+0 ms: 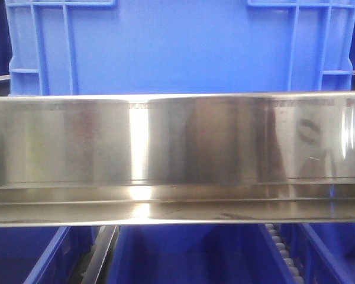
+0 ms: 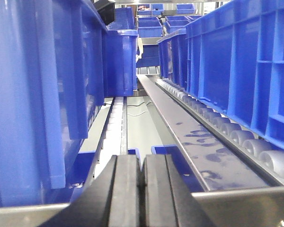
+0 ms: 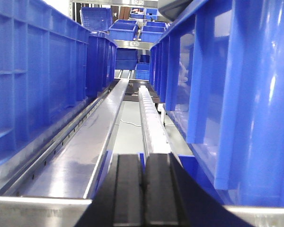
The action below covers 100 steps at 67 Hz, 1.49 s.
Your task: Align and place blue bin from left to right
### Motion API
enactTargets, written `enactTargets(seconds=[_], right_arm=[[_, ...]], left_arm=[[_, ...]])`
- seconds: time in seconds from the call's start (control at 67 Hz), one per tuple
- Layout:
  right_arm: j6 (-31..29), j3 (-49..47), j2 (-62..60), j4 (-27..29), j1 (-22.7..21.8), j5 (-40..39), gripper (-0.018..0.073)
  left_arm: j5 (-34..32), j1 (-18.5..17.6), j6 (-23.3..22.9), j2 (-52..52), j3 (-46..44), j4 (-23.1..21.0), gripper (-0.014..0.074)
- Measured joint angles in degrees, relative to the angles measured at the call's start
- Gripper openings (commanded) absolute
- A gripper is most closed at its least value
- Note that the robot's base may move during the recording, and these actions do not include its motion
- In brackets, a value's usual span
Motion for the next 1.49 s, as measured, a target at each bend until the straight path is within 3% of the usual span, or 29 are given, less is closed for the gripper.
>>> enactTargets(seconds=[1.24,1.494], right_arm=[[0.0,0.0,0.0,0.0,0.0,-0.6,-0.008],[0.0,0.0,0.0,0.0,0.0,-10.4,-0.008]], left_arm=[[-0.1,0.0,0.0,0.0,0.0,0.0,-0.0111],[-9.1,0.0,0.0,0.0,0.0,0.0,-0.0111]])
